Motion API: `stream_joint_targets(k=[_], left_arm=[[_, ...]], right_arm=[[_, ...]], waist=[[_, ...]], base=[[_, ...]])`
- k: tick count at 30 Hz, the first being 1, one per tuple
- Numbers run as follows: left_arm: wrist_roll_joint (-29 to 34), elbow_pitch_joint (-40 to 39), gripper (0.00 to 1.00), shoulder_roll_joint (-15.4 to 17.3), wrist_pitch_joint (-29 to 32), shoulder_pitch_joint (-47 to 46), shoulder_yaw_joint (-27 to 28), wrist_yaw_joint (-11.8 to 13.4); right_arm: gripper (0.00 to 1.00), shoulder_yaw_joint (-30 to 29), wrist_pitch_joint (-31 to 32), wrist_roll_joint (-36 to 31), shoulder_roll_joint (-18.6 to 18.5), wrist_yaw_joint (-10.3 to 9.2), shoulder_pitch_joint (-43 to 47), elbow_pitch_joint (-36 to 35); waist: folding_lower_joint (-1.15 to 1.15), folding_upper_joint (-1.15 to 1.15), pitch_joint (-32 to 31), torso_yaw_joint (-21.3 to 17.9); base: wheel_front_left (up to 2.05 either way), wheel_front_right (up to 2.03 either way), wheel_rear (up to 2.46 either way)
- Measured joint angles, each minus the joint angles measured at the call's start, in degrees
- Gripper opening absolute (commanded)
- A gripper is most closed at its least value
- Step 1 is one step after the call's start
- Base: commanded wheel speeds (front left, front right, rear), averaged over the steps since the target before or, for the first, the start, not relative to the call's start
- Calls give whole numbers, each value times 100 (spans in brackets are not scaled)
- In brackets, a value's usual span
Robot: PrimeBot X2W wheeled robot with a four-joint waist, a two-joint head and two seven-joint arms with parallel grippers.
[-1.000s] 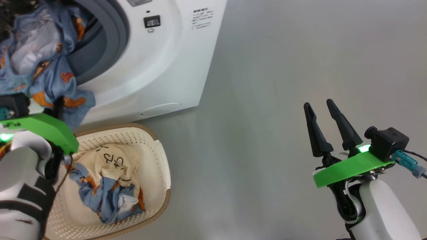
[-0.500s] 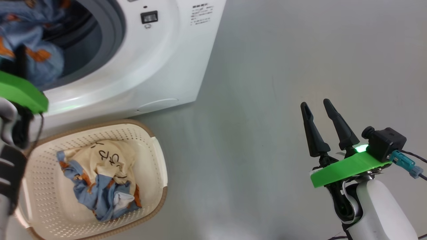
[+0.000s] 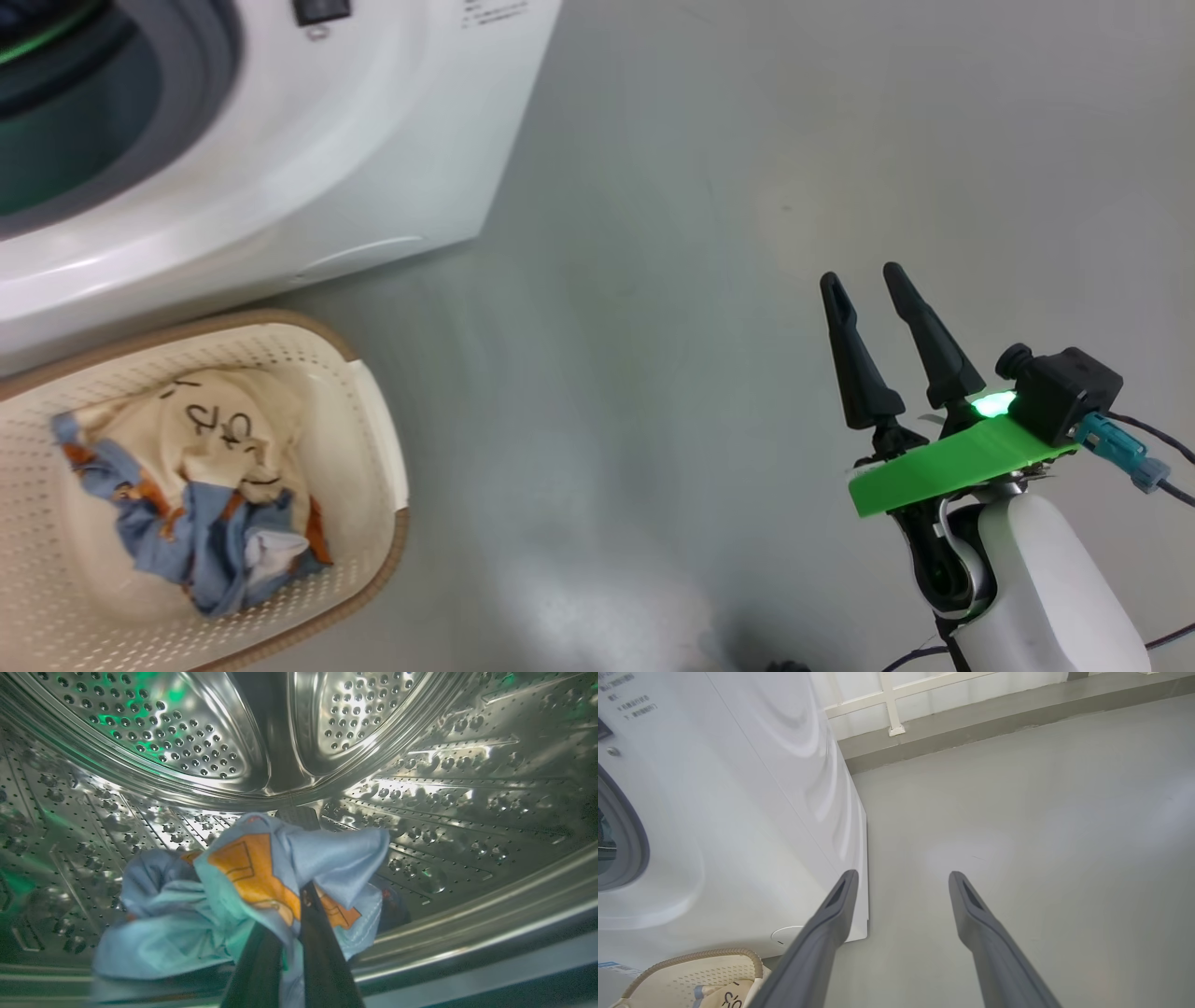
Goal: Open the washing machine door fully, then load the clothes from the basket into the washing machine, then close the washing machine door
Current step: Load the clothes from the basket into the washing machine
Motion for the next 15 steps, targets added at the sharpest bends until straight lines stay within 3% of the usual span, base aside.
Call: stream_joint_targets(k=[2, 3, 4, 10, 15], left_arm=[[63, 126, 0, 59, 134, -203, -44, 0], [68, 203, 24, 68, 207, -303, -45, 1], [73, 267, 100, 78, 244, -387, -45, 24], [44, 625, 100, -41, 560, -625, -55, 122], [32, 705, 100, -237, 366, -619, -65, 126]], right_arm=[[100, -2, 0, 0, 2, 0, -32, -5], [100, -2, 0, 0, 4, 0, -62, -9], [100, -2, 0, 0, 12, 0, -74, -23], [100, -3, 0, 0, 45, 0, -74, 5], [100, -8, 0, 0, 32, 0, -76, 12]], waist=[[0, 0, 76, -83], [0, 0, 112, -119], [0, 0, 146, -153], [0, 0, 247, -222], [0, 0, 164, -107]], base=[[0, 0, 0], [0, 0, 0], [0, 0, 0], [0, 0, 0], [0, 0, 0]])
